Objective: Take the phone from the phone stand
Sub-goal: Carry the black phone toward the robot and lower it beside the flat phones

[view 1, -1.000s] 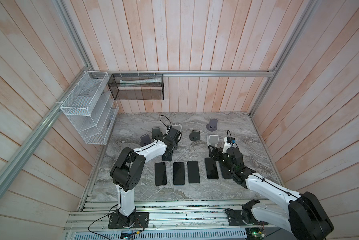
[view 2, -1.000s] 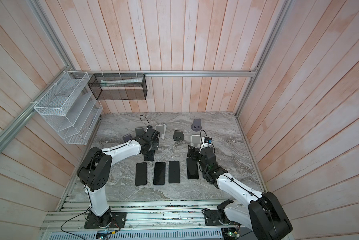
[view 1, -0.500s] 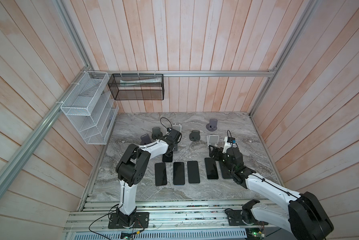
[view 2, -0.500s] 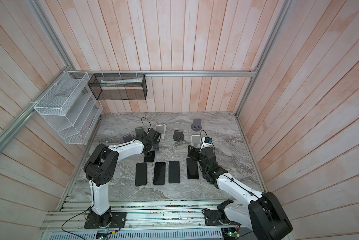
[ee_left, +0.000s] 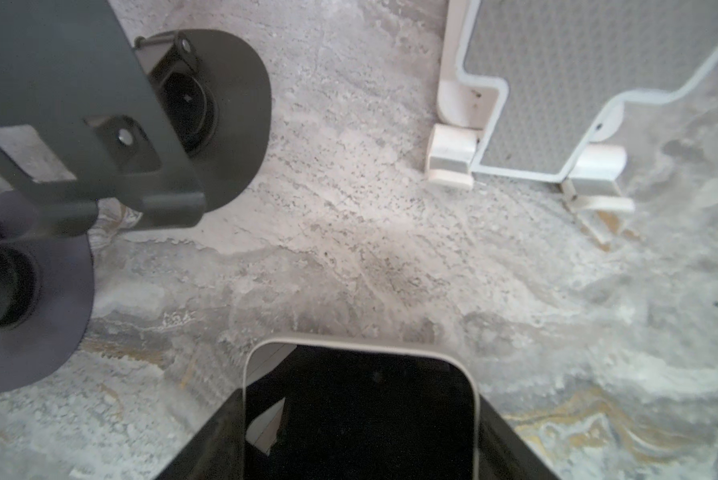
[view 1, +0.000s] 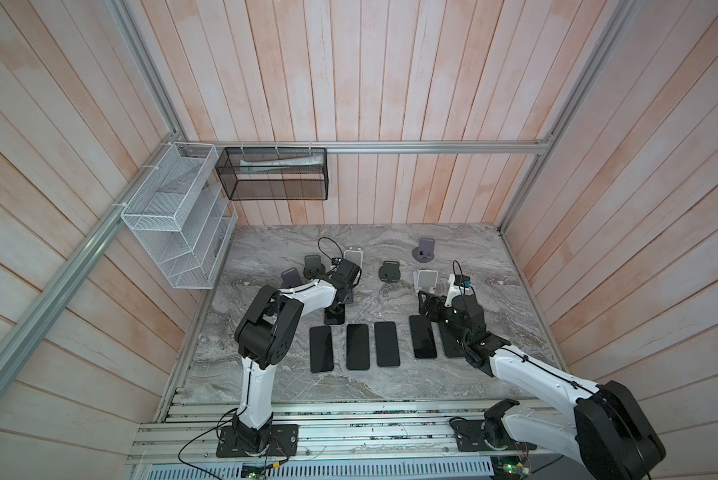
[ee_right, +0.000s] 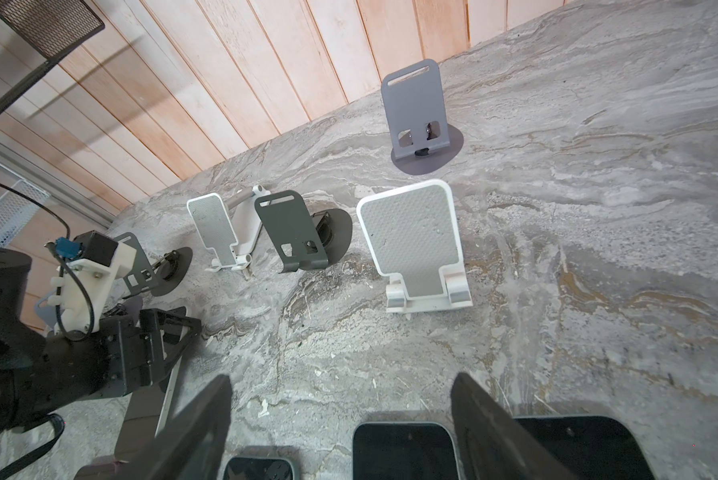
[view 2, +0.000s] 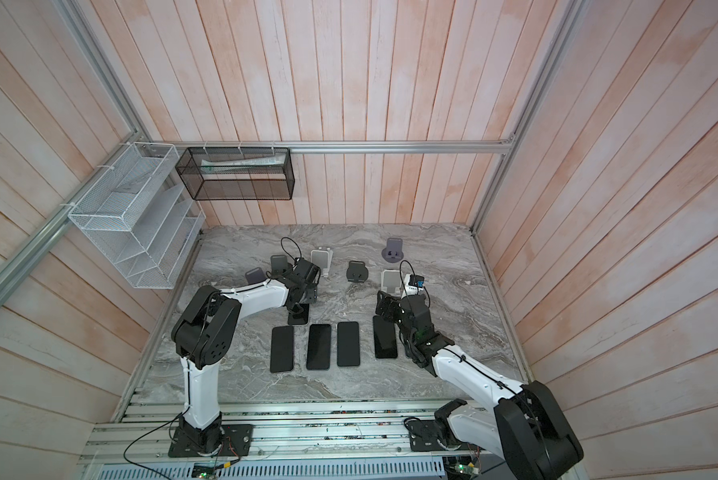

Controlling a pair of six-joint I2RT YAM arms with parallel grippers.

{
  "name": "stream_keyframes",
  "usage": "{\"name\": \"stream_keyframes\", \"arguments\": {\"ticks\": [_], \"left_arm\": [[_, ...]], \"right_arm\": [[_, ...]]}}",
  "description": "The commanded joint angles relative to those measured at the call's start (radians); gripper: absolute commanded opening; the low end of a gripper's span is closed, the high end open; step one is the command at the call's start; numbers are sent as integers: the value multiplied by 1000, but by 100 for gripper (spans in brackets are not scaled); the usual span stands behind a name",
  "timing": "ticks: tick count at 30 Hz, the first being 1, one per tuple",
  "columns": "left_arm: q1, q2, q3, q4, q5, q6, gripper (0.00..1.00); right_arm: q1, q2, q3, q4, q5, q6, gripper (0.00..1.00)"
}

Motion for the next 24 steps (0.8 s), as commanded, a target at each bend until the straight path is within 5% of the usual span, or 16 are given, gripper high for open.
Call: {"name": "stream_keyframes", "arguments": {"ticks": [1, 24], "left_arm": [[0, 22, 18, -9, -18, -26, 68], [-21, 69, 63, -86, -67, -49, 82]], "right_arm": [[6, 8, 10, 2, 14, -9, 83], [11, 8, 11, -2, 18, -9, 84]]}}
